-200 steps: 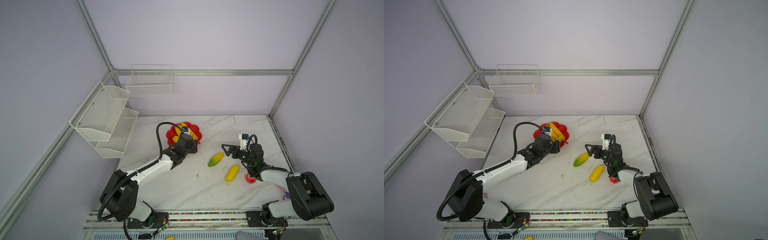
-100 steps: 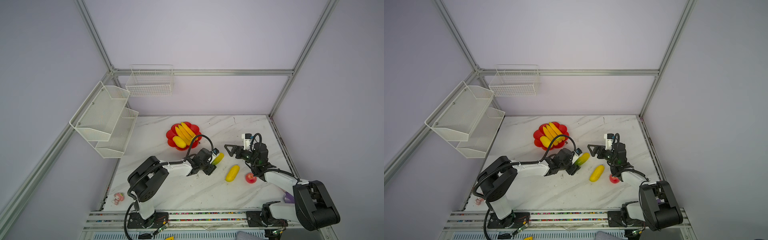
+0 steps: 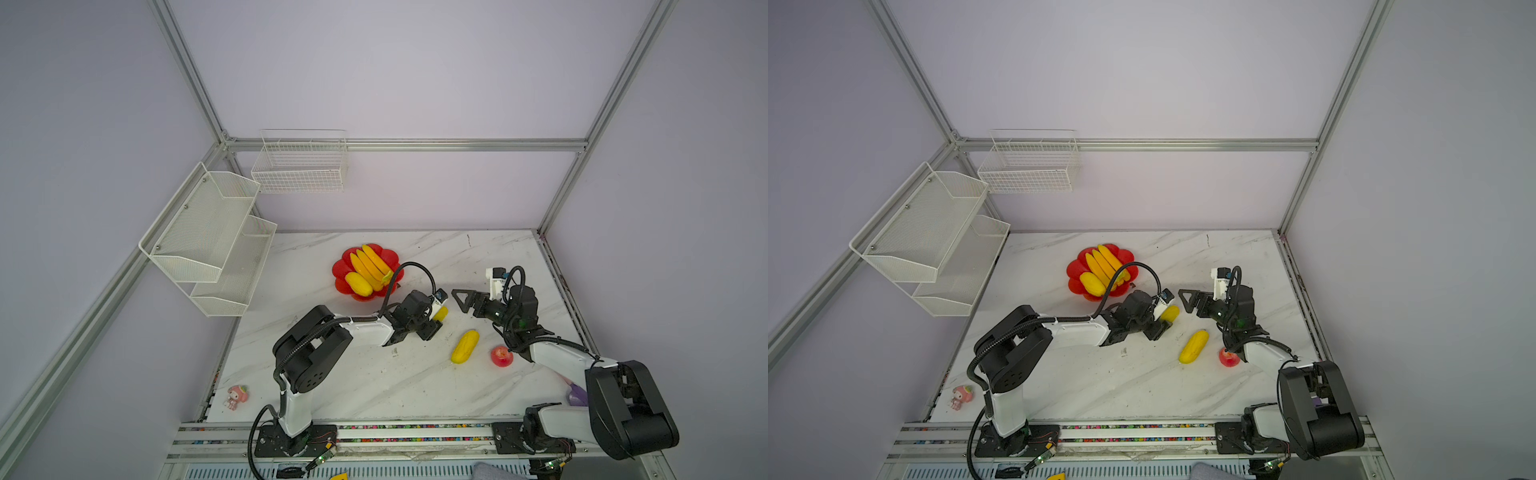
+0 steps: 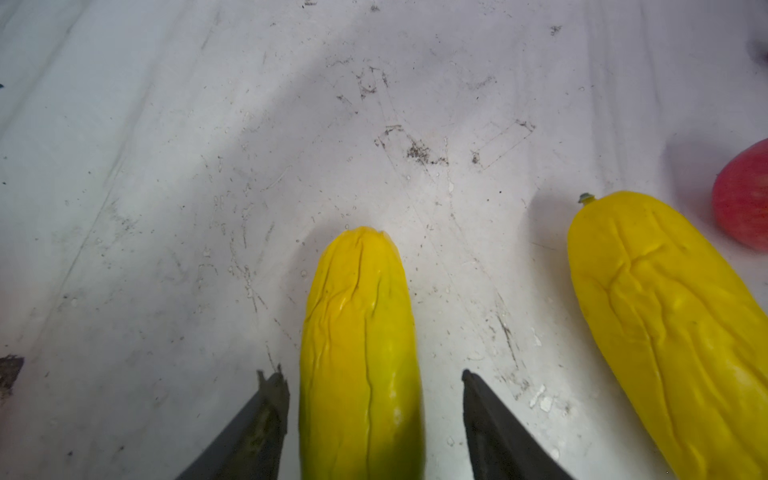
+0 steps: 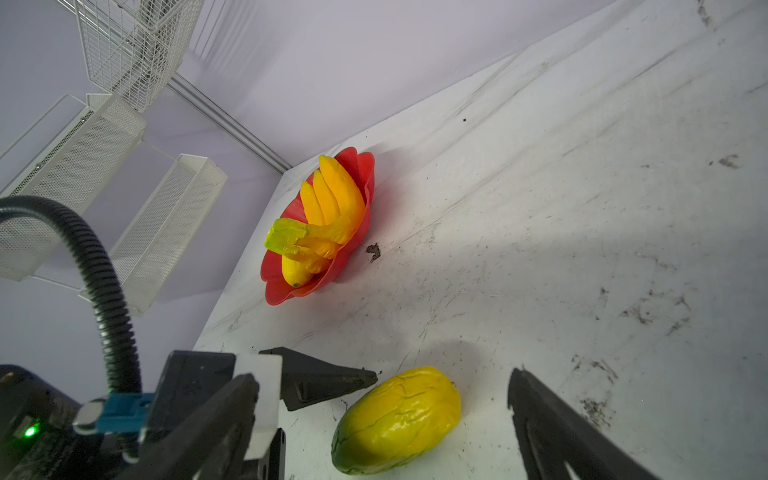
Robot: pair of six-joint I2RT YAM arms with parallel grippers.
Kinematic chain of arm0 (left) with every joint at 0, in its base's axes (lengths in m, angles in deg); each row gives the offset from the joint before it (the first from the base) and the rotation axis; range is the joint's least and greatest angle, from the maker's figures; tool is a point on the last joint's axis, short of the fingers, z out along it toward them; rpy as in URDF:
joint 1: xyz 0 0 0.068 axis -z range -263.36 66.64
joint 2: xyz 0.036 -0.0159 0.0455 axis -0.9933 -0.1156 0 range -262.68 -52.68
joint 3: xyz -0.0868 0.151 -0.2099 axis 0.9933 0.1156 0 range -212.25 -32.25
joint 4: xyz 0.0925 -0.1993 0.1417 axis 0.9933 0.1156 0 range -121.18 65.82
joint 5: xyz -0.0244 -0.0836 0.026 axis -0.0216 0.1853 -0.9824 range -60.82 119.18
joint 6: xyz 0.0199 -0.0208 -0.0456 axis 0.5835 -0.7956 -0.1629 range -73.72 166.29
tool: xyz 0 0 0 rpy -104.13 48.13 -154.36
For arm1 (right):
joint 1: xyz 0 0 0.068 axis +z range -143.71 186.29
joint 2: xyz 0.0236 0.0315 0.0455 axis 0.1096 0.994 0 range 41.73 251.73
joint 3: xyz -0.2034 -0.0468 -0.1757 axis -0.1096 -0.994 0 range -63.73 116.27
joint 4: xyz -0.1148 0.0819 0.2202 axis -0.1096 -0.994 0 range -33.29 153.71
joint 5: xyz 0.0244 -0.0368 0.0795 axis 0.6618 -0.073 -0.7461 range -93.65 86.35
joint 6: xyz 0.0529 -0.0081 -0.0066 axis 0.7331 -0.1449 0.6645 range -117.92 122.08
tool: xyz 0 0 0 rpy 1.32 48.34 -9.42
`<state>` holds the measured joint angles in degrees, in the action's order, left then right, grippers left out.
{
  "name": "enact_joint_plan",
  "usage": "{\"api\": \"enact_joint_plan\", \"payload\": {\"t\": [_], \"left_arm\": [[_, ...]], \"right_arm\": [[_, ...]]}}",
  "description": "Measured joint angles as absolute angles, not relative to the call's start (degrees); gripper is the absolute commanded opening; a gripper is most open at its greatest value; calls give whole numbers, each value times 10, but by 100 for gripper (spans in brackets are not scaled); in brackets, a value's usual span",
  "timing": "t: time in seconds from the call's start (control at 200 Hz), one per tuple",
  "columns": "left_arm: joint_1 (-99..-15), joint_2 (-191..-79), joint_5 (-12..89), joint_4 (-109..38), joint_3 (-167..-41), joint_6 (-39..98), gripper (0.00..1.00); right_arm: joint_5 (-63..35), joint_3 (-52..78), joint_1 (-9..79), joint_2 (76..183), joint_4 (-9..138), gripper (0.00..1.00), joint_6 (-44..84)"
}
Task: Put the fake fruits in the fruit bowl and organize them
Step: 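Close the left gripper around the papaya, then lift the papaya with the left gripper and carry it to the bowl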
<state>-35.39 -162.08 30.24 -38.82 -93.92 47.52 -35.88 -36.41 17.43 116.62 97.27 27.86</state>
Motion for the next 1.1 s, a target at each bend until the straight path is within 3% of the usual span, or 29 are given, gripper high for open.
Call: {"api": "enact_joint_plan", "payload": {"t": [0.07,0.395,0.875,1.1], "left_arm": [[-354,-1623,302,-388,-939,475,65],[-354,-1622,295,-393,-939,474,41],[-361,-1499,250,-400,-937,450,38],[-433,-1401,230,-389,-893,428,36]], "right_arm": [[-359,-364,174,1166,973,97,277],[-359,-364,174,1166,973,97,272],[-382,-374,174,1157,996,97,274],[-423,-409,191,1113,1096,97,298]]}}
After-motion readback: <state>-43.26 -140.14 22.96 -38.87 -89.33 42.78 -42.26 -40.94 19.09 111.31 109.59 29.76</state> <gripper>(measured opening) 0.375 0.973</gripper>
